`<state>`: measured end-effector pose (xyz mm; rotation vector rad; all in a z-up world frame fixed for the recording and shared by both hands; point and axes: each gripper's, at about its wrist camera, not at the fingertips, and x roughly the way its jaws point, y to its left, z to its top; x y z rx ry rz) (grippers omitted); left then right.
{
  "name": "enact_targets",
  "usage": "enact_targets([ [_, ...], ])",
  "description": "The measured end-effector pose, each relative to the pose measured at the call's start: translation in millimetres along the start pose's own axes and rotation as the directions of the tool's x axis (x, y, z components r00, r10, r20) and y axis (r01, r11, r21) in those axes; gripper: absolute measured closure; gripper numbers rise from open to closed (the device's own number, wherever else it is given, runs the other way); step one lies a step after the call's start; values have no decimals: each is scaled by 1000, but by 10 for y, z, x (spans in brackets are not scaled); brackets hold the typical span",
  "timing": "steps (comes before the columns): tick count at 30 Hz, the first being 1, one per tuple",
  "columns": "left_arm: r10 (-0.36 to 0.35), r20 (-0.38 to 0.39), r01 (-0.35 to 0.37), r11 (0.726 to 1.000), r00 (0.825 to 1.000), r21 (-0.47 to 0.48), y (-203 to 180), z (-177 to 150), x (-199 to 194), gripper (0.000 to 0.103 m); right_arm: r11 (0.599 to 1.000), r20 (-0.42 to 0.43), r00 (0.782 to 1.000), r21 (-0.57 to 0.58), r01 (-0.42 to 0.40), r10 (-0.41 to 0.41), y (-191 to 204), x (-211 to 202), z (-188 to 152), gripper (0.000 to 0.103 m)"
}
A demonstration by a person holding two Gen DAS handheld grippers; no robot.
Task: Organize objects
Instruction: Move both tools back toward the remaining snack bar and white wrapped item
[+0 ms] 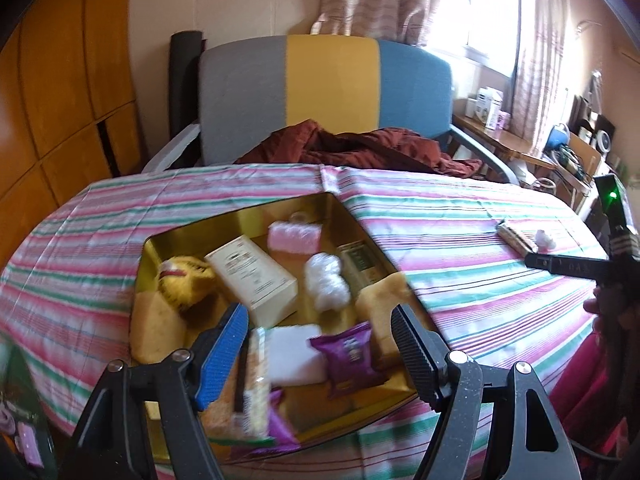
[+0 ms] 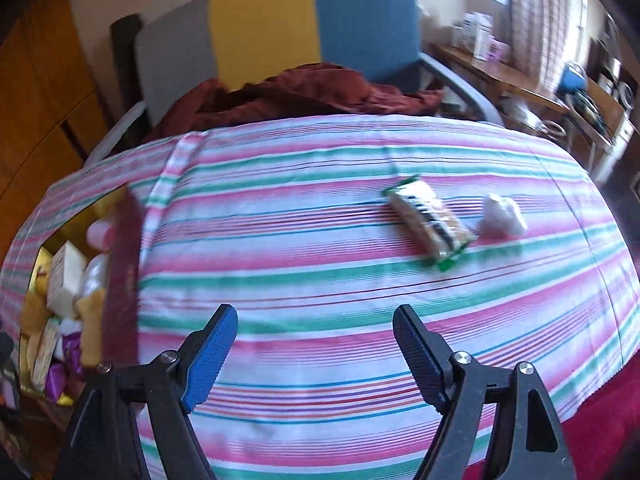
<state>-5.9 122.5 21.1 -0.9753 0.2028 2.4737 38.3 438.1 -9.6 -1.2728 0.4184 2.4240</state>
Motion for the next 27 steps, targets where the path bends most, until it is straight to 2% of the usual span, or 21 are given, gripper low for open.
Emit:
enact_targets([
  [8,-74,11,73,994,997,85,-444,248,97,26,981,49,993,163,102,-112,-698,-33,306,22],
  [10,-87,9,85,990,996,112,-569,295,145,26,967,54,984,201,156,-170,-880,19,348,22],
  [13,-106,1,105,985,994,139,-748,359,219,26,938,37,978,291,188,-208,-1151,112,332,22],
  [18,-133,-32,137,975,991,178,-1017,430,387,26,894,12,990,431,121,-140,-1435,165,240,22],
  [27,-186,-135,213,951,973,225,-1509,494,799,26,841,11,996,537,67,-86,-1622,160,144,22],
])
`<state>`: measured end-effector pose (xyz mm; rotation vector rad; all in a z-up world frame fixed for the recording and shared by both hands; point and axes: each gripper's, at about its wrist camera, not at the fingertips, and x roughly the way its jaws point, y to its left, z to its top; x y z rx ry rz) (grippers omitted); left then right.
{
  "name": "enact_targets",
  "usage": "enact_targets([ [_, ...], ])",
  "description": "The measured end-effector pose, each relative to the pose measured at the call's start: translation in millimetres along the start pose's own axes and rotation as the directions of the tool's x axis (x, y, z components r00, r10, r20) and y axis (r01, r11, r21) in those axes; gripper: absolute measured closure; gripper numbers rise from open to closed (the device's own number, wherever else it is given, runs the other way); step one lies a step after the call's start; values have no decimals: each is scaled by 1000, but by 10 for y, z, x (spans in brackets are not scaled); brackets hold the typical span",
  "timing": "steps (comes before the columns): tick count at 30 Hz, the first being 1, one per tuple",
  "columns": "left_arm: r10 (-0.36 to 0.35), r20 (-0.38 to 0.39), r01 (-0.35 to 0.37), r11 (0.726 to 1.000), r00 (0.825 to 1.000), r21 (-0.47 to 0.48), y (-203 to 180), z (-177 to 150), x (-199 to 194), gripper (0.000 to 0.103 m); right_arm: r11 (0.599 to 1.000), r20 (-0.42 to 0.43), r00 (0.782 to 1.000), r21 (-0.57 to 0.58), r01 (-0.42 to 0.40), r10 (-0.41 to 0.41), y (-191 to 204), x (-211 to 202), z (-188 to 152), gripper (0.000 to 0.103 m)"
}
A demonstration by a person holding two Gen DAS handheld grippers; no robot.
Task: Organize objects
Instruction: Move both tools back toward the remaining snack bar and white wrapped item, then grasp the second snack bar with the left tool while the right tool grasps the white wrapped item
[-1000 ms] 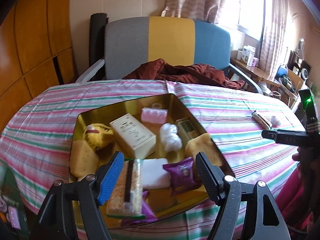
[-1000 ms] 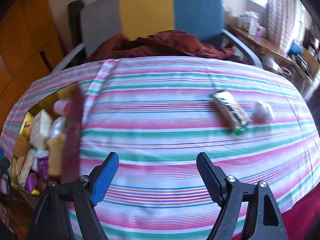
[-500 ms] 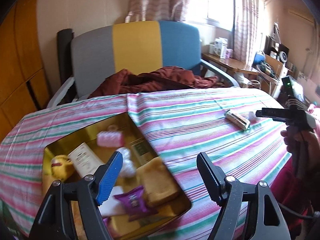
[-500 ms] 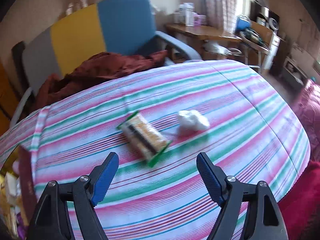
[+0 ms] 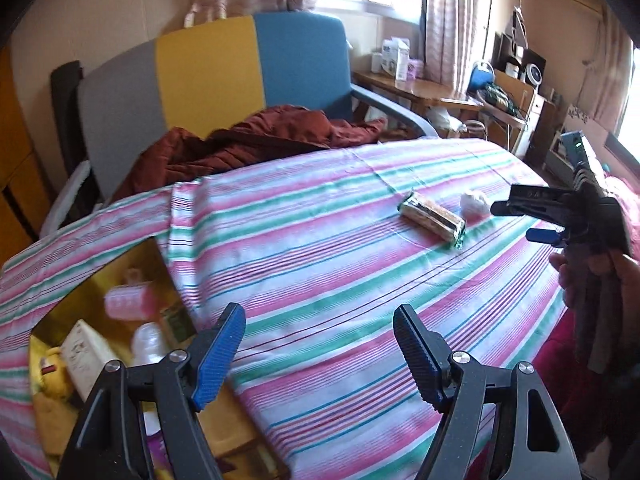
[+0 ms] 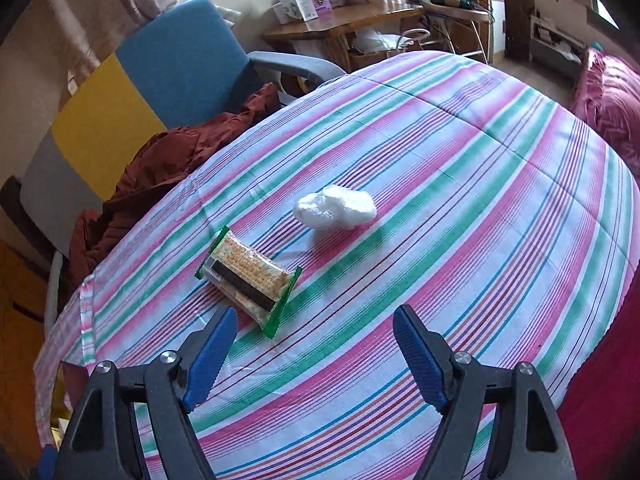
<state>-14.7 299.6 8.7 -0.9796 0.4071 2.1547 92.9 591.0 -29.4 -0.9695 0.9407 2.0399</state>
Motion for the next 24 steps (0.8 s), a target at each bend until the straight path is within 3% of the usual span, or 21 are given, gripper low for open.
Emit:
enact_targets([
  [12,-118,-112,117,993,987,-17,-369,465,877,26,982,47,998,184,-50,42,-333,-84,72,22],
  [17,-192,-161,186,981,968,-51,-576,723,1285,26,973,31,997,221,-73,68,-394,-39,83,21],
  [24,-225,-217,207,973,950,-102,-917,1055,1852,27,965,20,995,243,-103,101,-431,-1,81,21],
])
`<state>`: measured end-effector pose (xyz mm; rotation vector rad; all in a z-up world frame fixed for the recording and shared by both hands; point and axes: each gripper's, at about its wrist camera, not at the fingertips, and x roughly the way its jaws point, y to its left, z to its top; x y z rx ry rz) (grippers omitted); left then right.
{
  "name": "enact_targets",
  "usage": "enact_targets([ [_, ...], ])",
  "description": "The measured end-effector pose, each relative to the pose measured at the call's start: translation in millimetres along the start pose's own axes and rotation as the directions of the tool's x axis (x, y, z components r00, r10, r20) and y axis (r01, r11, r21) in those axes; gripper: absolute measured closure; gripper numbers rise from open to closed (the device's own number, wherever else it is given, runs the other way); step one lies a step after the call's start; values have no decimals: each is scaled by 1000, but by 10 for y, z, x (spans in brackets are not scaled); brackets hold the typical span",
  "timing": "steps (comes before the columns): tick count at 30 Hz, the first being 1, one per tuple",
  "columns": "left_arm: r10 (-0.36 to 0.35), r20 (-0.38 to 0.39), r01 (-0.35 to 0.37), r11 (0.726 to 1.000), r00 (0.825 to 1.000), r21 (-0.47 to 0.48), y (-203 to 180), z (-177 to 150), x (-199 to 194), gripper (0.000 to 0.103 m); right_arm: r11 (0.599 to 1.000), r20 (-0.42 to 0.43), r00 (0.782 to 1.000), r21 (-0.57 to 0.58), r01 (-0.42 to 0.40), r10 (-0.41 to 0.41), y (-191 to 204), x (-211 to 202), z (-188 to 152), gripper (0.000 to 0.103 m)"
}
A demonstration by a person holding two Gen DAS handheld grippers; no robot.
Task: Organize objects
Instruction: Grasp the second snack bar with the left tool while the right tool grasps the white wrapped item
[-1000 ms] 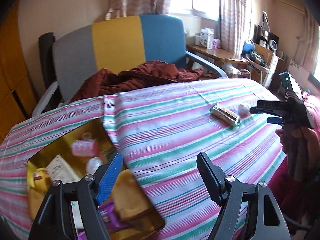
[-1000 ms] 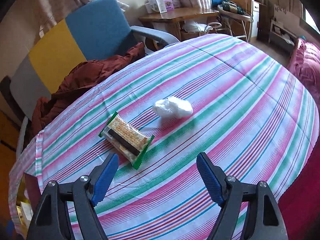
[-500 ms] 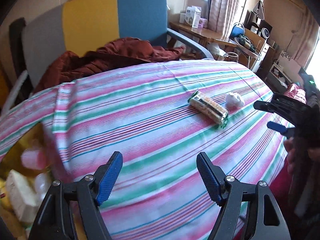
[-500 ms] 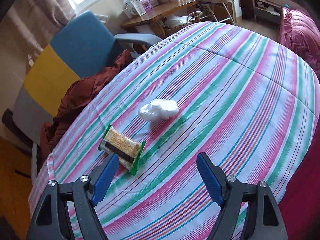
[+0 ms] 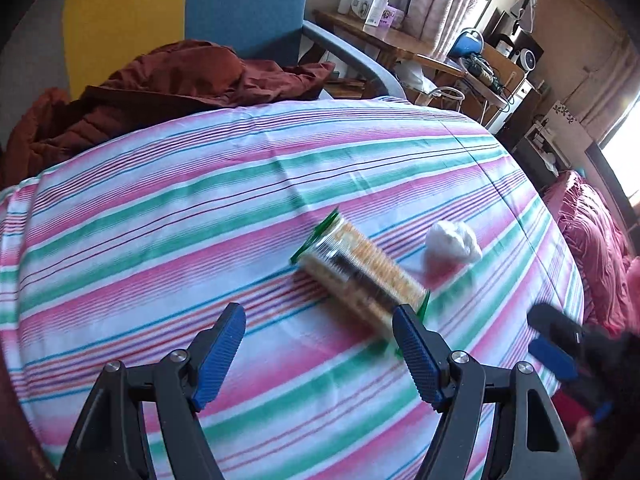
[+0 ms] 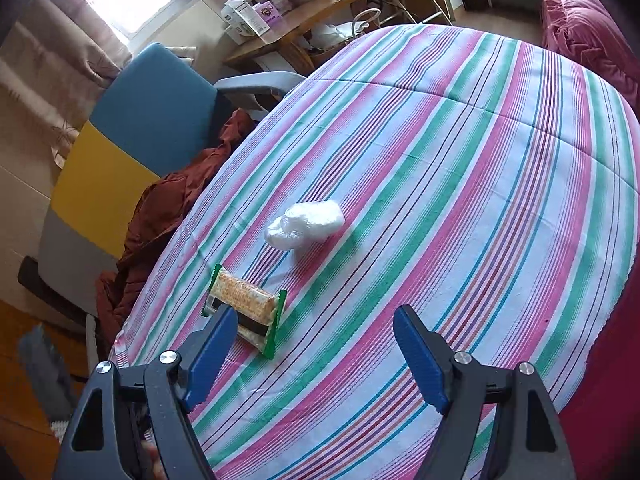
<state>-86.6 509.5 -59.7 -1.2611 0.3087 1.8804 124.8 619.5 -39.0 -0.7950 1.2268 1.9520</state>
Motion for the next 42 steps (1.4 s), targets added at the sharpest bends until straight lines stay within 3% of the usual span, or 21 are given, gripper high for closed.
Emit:
enact_targets([
  [7,-14,-76,7,995,997,-98,-152,337,511,26,1000,-11,1000,16,-20,20,-33,17,7,21],
  [10,28,-89,-40,991,996,-126,-179,397,684,25,1000,-6,1000,18,-24,24,-39,13,12,21],
  [13,75,-69,-80,994,995,-78,-259,384,708,25,999,-13,999,17,-29,29,-33,26,10,21],
  [16,124,-27,-123,991,992,53,-332,217,656,36,999,-30,999,11,-34,35,-19,57,0,21],
  [20,126,1,-125,986,992,112,-244,-31,484,56,999,-39,999,6,-34,34,-12,73,-3,21],
  [32,87,55,-94,987,995,128,186,-958,-126,57,998,-102,995,-61,18,-24,89,221,-68,21],
  [38,52,62,-59,992,997,111,259,-1034,-174,57,988,-125,990,-143,54,-72,291,207,-15,21],
  [42,41,71,-49,992,997,115,263,-1046,-170,57,956,-61,983,-252,151,-172,495,288,277,21],
])
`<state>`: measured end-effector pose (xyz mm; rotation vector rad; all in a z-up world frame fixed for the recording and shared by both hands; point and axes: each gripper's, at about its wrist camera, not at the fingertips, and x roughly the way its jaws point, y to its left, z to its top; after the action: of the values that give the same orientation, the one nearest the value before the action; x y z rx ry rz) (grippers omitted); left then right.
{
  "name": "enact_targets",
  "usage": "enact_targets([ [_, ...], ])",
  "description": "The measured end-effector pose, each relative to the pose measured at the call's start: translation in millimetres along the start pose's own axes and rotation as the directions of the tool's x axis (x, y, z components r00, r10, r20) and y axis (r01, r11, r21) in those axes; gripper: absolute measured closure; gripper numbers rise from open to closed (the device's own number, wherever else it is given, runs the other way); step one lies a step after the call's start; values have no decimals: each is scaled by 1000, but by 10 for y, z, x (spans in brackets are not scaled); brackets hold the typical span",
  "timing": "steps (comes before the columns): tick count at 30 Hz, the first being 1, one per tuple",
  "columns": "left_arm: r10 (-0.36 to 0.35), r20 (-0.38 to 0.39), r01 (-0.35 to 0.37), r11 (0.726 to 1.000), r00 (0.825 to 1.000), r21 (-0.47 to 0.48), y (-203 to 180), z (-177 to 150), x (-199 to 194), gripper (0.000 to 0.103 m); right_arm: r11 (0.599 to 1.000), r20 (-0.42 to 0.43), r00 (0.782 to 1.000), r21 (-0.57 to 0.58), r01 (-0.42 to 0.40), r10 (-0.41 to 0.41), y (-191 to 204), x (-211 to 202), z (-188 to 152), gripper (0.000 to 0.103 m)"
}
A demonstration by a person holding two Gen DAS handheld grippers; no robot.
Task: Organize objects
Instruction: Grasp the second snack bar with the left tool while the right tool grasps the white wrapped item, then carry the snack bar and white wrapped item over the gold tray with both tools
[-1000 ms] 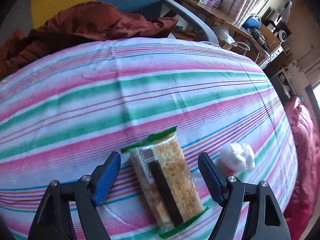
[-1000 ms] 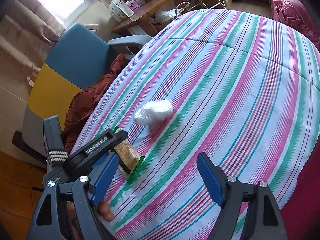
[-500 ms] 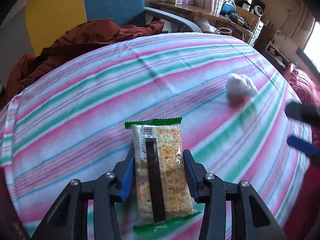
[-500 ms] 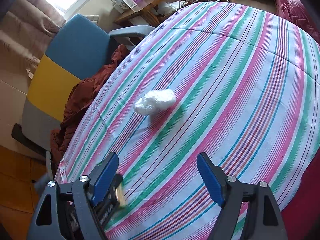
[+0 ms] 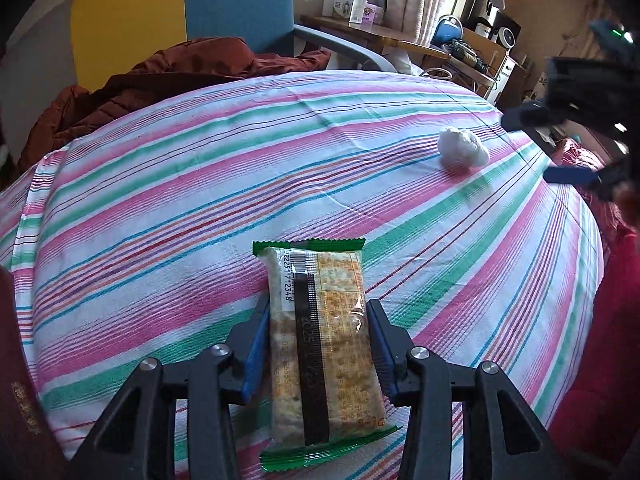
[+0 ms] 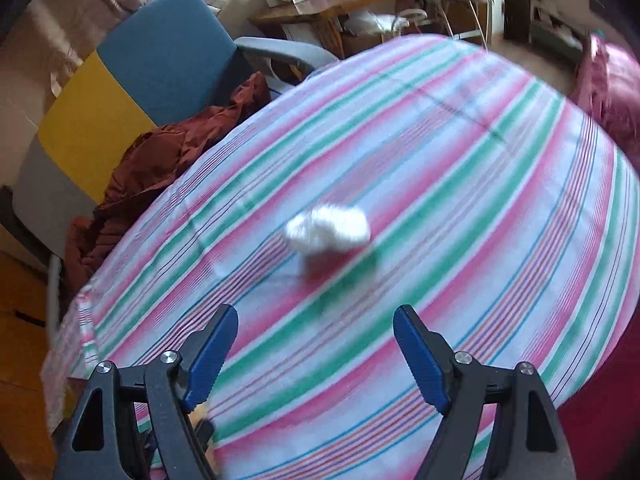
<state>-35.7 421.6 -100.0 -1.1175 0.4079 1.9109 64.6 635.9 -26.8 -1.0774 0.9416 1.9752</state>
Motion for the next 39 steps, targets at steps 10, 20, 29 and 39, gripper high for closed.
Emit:
enact_targets([
  [10,-3,35,3,1000,999,-3,13,-42,3,55,994,-76,992,-30,101,-103,-26,718,496,23],
  [20,-6,53,6,1000,999,-1,25,-69,-1,55,992,-95,994,-122,38,-49,79,649,283,70],
  [29,-2,45,2,1000,999,-5,35,-139,-65,58,956,-215,972,-254,-149,94,390,290,-426,70],
  [39,28,46,-28,1000,999,-11,43,-366,-239,59,932,-228,968,-318,-175,104,601,295,-822,70],
])
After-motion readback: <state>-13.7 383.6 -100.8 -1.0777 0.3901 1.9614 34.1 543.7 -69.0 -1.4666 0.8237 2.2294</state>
